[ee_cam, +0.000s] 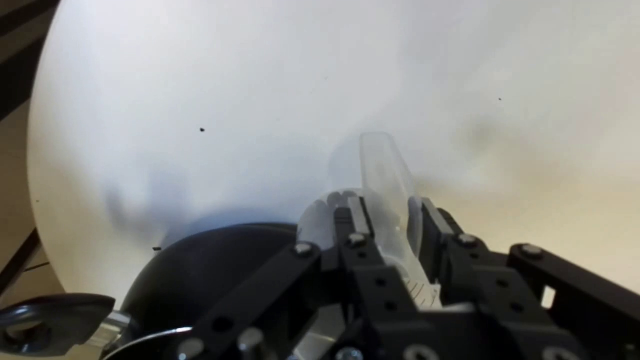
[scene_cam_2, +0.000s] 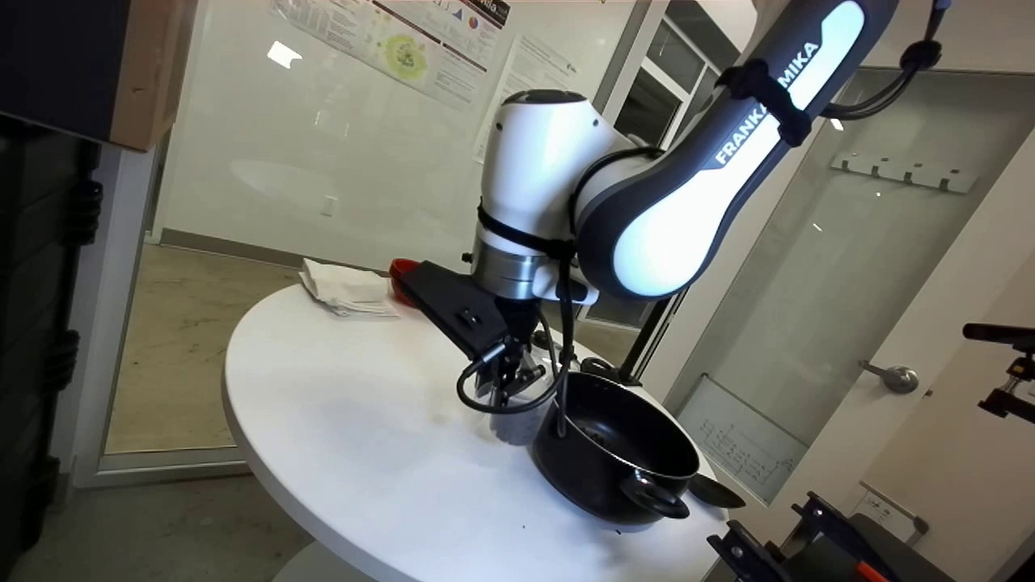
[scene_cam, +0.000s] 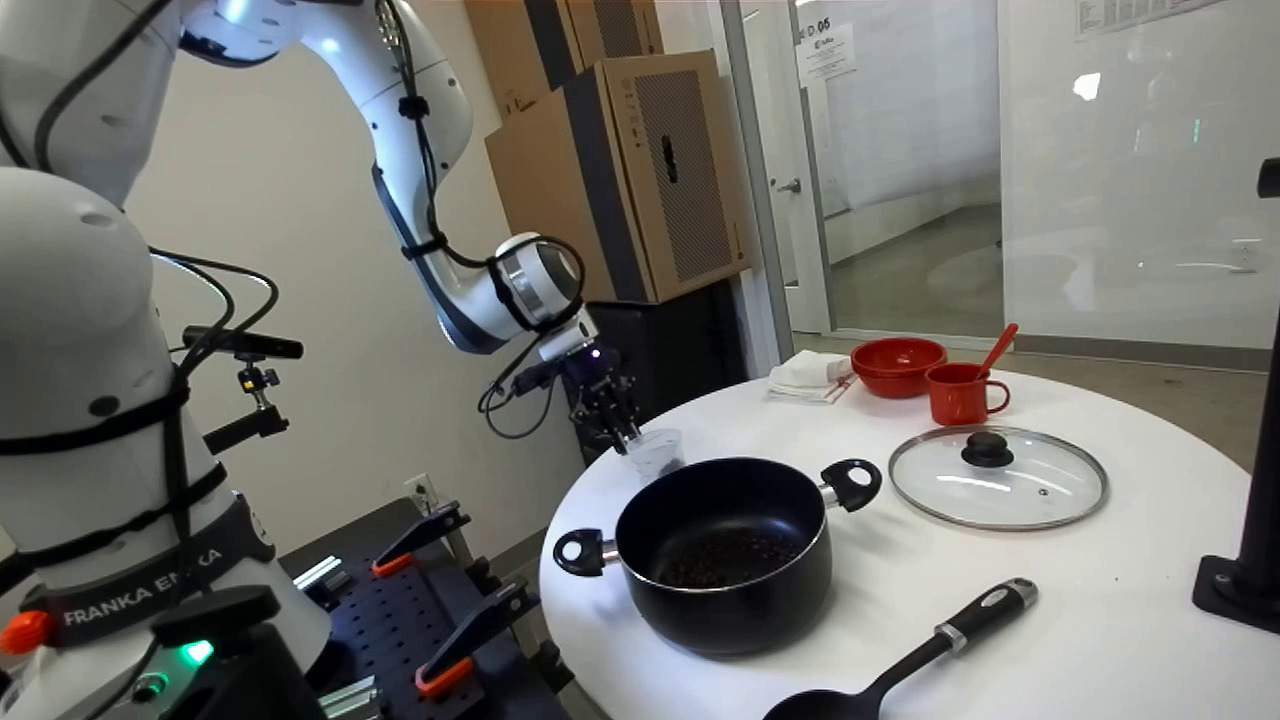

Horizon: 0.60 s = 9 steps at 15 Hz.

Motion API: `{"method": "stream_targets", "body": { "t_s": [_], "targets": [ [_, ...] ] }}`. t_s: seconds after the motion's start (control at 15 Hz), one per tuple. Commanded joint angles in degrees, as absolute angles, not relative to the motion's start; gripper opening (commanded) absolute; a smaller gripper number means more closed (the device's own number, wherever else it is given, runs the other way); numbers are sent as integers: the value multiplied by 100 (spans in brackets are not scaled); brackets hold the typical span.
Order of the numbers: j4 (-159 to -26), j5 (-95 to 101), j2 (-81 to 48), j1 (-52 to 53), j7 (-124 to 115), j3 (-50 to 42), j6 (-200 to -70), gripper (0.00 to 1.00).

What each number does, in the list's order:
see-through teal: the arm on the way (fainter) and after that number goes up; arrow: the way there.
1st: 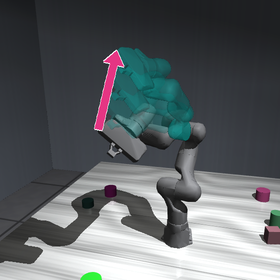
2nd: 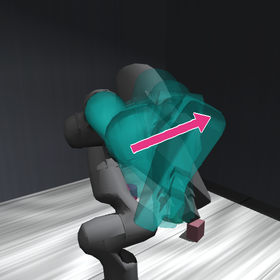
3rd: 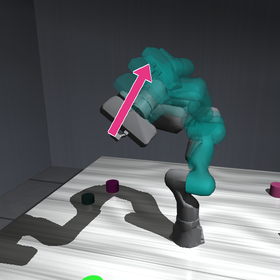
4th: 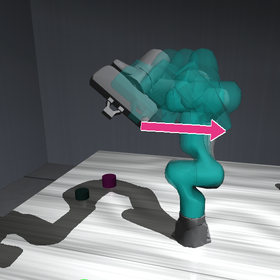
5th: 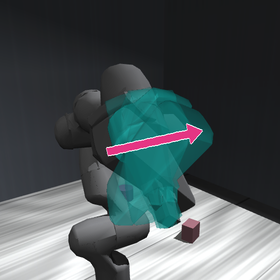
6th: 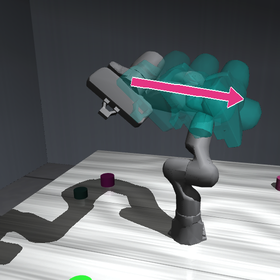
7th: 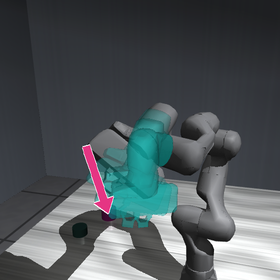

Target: Pour some of the things from the jug into the pot

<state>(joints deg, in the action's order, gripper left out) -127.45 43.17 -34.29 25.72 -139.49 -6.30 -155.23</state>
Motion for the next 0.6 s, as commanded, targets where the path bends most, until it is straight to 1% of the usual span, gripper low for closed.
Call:
{"method": "stream_targets", "body": {
  "t_s": [0.0,0.53],
  "targets": [
    [-12594,4373,-3735,2605,-13855,-561,-15646,7],
    [-12567,4235,-4053,2628,-13523,-390,-15783,7]
  ]
}}
